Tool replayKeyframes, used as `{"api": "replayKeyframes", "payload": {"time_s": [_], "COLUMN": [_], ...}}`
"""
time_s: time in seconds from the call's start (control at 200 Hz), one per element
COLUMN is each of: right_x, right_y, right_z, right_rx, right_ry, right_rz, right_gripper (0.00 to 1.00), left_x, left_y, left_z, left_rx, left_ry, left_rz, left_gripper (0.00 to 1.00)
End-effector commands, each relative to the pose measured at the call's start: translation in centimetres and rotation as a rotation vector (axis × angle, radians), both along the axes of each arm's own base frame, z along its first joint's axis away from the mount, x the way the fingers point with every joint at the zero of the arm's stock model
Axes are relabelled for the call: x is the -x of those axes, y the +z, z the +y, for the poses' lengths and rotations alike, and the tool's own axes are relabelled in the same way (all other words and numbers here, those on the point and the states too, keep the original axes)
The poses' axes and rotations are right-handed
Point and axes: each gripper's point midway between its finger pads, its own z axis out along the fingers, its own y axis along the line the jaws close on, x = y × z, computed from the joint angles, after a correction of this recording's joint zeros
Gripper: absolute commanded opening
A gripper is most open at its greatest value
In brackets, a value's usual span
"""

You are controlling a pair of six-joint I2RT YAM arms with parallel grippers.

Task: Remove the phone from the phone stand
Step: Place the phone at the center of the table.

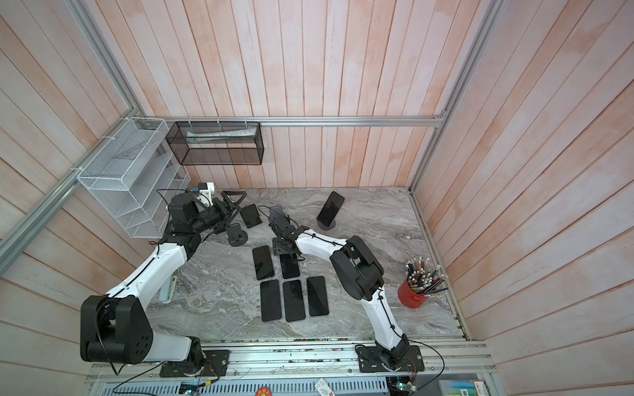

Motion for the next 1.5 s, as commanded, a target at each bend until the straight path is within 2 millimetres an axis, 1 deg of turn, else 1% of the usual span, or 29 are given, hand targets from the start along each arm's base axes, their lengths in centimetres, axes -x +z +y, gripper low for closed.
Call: {"api": "replayKeyframes", "payload": {"time_s": [0.0,0.185,0.315,0.615,0.785,0.9,1.05,1.255,1.37,1.496], "right_x": [-0.5,-0.4,0.0,0.6,0.8,0.9,1.4,1.8,1.7,1.7], "right_y": [-0.6,-1.6,-2.0,-2.8,-3.0,-3.3,-3.7,-4.6,-4.2,-2.9], "right_z": [-0.1,-0.3,0.1,0.8,0.5,0.3,0.4,0.4,0.3,0.6], "right_rx": [0.046,0.082,0.089,0.066,0.074,0.076,0.050,0.067,0.063,0.038], "right_ry": [-0.042,-0.062,-0.065,-0.063,-0.068,-0.080,-0.080,-0.070,-0.073,-0.063], "right_rz": [-0.030,-0.045,-0.048,-0.017,-0.012,-0.009,-0.002,0.016,0.005,-0.008], "right_gripper": [0.64,0.66,0.68,0.71,0.74,0.77,0.78,0.78,0.78,0.79], "left_x": [0.0,0.0,0.1,0.1,0.1,0.1,0.0,0.0,0.1,0.1], "left_y": [-0.5,-0.5,-0.2,-0.3,-0.2,-0.3,-0.5,-0.5,-0.4,-0.4], "left_z": [0.0,0.1,0.1,0.1,0.1,0.0,0.2,0.2,0.1,0.1], "left_rx": [0.004,0.001,0.004,0.003,0.005,0.007,-0.003,-0.003,-0.001,0.002], "left_ry": [-0.010,-0.002,-0.004,-0.003,-0.006,-0.009,0.001,0.004,-0.001,-0.003], "left_rz": [-0.005,-0.007,-0.016,-0.013,-0.016,-0.012,-0.009,-0.012,-0.012,-0.013], "left_gripper": [0.97,0.97,0.97,0.96,0.96,0.96,0.96,0.96,0.96,0.96]}}
